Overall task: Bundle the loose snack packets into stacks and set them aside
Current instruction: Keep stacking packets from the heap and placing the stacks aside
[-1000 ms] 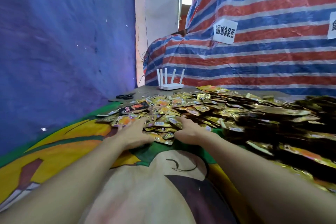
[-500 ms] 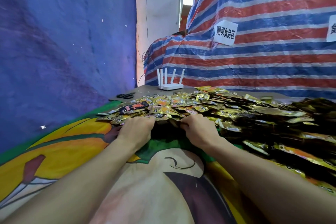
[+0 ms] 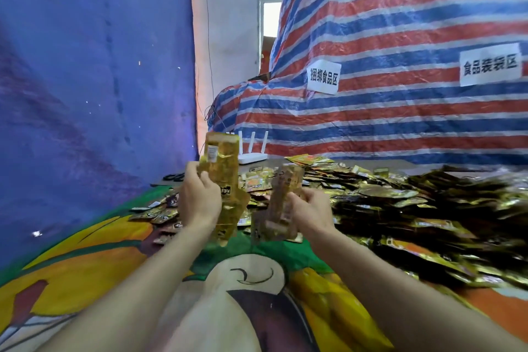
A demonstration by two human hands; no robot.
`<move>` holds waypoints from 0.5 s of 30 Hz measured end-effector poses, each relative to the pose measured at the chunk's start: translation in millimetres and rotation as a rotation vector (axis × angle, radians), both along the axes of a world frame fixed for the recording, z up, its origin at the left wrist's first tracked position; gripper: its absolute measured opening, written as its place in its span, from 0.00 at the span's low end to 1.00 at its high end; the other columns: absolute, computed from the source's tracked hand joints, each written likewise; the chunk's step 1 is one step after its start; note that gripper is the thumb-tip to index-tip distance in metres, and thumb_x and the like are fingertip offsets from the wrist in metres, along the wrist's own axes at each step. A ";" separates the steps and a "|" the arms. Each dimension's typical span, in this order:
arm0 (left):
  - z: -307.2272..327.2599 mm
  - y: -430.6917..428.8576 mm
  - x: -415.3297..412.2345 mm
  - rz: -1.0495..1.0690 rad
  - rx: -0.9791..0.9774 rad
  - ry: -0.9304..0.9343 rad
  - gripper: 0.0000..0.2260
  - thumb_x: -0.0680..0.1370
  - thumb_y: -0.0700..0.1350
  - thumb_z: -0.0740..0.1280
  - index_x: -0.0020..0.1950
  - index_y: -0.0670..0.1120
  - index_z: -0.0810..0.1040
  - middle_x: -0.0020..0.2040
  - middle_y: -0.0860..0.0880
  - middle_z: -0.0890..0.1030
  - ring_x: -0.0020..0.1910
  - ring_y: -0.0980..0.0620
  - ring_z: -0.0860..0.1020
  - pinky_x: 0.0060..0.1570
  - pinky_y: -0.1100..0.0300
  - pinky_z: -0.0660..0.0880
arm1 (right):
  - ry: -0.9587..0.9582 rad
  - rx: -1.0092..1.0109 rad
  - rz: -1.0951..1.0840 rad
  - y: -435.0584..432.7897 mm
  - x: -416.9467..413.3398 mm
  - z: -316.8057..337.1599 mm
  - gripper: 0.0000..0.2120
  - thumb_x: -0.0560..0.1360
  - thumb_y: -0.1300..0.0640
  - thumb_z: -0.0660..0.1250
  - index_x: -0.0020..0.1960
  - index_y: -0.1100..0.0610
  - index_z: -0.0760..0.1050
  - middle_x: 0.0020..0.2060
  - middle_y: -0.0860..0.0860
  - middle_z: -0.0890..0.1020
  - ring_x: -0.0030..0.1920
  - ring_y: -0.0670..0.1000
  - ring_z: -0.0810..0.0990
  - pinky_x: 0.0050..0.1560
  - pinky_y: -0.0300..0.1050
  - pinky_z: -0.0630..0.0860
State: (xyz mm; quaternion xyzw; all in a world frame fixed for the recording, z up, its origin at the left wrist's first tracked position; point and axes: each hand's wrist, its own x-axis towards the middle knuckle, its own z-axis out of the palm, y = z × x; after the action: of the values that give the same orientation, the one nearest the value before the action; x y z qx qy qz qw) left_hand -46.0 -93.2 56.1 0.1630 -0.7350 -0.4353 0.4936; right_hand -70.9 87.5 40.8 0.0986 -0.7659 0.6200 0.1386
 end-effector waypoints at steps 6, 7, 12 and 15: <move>-5.8 32.2 -11.8 -0.088 0.480 -0.008 0.11 0.82 0.37 0.56 0.61 0.42 0.75 0.56 0.41 0.78 0.50 0.41 0.76 0.49 0.51 0.72 | -0.034 -0.283 0.021 24.5 6.9 -11.6 0.11 0.82 0.61 0.62 0.45 0.52 0.80 0.41 0.50 0.85 0.46 0.54 0.84 0.49 0.57 0.82; -11.7 34.2 -13.9 -0.086 0.470 -0.002 0.09 0.83 0.37 0.57 0.58 0.42 0.75 0.54 0.41 0.78 0.46 0.43 0.75 0.43 0.54 0.71 | -0.022 -0.301 0.021 27.6 6.3 -16.0 0.11 0.83 0.59 0.62 0.47 0.51 0.80 0.42 0.48 0.85 0.45 0.51 0.85 0.46 0.54 0.83; -38.5 29.5 -21.9 -0.111 0.290 0.029 0.09 0.84 0.41 0.61 0.58 0.37 0.75 0.53 0.37 0.80 0.48 0.40 0.77 0.37 0.58 0.68 | 0.045 -0.336 0.009 37.5 1.7 -22.8 0.10 0.85 0.55 0.60 0.50 0.46 0.77 0.46 0.43 0.83 0.38 0.34 0.82 0.29 0.29 0.75; -35.4 20.2 -23.6 -0.125 0.179 0.127 0.06 0.83 0.41 0.63 0.52 0.40 0.77 0.48 0.41 0.80 0.47 0.43 0.77 0.38 0.62 0.68 | 0.101 -0.361 -0.003 37.9 0.3 -18.9 0.11 0.85 0.54 0.60 0.47 0.45 0.77 0.45 0.43 0.82 0.41 0.38 0.83 0.31 0.30 0.76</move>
State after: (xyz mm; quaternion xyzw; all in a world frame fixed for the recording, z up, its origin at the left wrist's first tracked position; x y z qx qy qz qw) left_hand -69.6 -73.0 20.7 0.1325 -0.6693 -0.5383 0.4947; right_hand -70.6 125.4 21.9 0.1019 -0.6345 0.7415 0.1931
